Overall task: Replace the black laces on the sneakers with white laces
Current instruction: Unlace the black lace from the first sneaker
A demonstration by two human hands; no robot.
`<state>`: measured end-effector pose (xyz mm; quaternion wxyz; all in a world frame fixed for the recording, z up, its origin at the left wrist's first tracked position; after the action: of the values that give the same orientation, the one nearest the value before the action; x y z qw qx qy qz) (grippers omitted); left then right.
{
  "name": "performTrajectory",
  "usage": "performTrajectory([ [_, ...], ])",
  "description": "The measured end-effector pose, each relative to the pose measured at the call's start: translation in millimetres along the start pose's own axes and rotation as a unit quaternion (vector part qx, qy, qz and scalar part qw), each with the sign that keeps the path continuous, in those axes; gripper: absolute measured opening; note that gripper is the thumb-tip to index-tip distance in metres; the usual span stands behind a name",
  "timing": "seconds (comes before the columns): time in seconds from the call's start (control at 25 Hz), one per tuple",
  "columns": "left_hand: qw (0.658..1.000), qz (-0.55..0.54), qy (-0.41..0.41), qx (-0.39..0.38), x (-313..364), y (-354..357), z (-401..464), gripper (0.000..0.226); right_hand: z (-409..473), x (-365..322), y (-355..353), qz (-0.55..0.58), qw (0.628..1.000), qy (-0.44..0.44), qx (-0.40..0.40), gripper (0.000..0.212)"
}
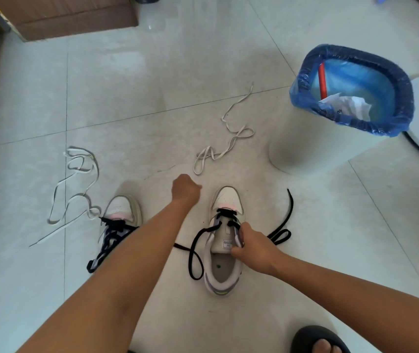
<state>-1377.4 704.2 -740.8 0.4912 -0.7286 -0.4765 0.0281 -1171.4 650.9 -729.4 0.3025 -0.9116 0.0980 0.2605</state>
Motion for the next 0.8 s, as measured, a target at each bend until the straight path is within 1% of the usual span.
performTrajectory([
  [0.08,0.998,0.017,-0.012,0.061,-14.9,-31.7,17.6,0.035,-1.6,1.9,-0.7,0.003,1.0,-0.002,0.003,0.027],
  [0.12,0.996,0.006,-0.009,0.084,-20.5,-44.8,25.9,0.033,-1.9,2.7,-1.3,0.003,1.0,-0.002,0.005,0.026],
  [0.16,0.995,-0.029,-0.001,0.092,-23.5,-52.2,32.3,0.028,-2.1,3.3,-1.9,0.002,1.0,-0.004,0.007,0.026],
  [0.2,0.994,-0.073,0.007,0.078,-22.0,-53.0,34.3,0.024,-2.4,3.7,-2.4,-0.001,1.0,-0.005,0.009,0.026],
  [0.24,0.994,-0.105,0.013,0.04,-15.0,-47.1,31.2,0.021,-2.9,3.8,-2.6,-0.007,1.0,-0.007,0.011,0.026],
  [0.28,0.993,-0.117,0.014,-0.01,-4.8,-35.0,26.1,0.024,-3.6,3.5,-2.6,-0.016,1.0,-0.01,0.012,0.027],
  [0.32,0.993,-0.101,0.019,-0.059,6.1,-19.0,20.2,0.029,-4.6,3.2,-2.1,-0.028,0.999,-0.013,0.011,0.027],
  [0.4,0.992,0.004,0.044,-0.12,23.7,10.7,10.5,0.044,-6.8,3.4,-0.5,-0.042,0.999,-0.017,0.007,0.027],
  [0.44,0.988,0.058,0.065,-0.129,30.0,21.1,7.5,0.049,-7.8,4.0,0.2,-0.043,0.999,-0.016,0.004,0.027],
  [0.48,0.984,0.085,0.087,-0.133,34.4,29.3,6.5,0.049,-8.6,4.3,0.8,-0.041,0.999,-0.016,0.0,0.027],
  [0.52,0.981,0.09,0.105,-0.134,37.8,35.4,7.0,0.043,-9.1,4.4,1.3,-0.04,0.999,-0.016,-0.003,0.027],
  [0.64,0.985,0.045,0.122,-0.114,45.1,41.5,9.2,0.023,-8.9,4.5,1.3,-0.035,0.999,-0.018,-0.006,0.027],
  [0.8,0.994,0.026,0.094,-0.053,37.3,17.8,19.4,0.017,-9.7,10.4,-0.9,-0.021,1.0,-0.023,0.0,0.026],
])
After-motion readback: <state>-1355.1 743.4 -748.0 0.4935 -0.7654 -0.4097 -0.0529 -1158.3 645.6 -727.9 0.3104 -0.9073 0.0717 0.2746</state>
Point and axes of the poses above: each hand's wrist, its own z-axis towards the middle knuckle, its own y-axis out of the palm, x = y × z, the point moved 5 cm from there along z, towards the middle knuckle, and after that the axes turned 7 degrees about z, right-handed, at the moved point
